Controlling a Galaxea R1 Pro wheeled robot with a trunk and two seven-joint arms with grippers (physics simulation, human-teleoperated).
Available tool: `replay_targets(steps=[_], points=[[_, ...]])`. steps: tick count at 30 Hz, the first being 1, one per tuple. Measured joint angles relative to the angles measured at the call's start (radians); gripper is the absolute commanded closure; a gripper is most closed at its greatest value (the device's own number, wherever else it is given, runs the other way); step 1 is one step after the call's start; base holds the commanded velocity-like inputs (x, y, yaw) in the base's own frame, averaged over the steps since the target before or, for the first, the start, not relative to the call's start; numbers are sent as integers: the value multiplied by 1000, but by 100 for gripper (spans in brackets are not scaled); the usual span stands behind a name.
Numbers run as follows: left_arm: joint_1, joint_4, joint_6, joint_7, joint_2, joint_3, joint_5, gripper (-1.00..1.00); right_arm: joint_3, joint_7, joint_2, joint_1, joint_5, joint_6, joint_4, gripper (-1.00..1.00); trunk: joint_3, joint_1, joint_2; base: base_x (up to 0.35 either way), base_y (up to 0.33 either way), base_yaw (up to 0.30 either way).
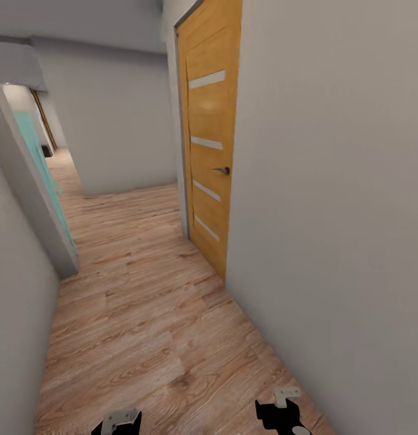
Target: Move the two storage containers from the living room to the garage. In the garage, place one container on the floor and stack the other container on top of it (either order is fine).
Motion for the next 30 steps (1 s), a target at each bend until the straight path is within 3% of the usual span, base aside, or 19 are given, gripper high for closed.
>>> replay_targets(steps=[30], points=[[0,0,0,0,0,0,-1,-100,0,0,0,0,0,0,0,-100,0,0,0,0,0,288]])
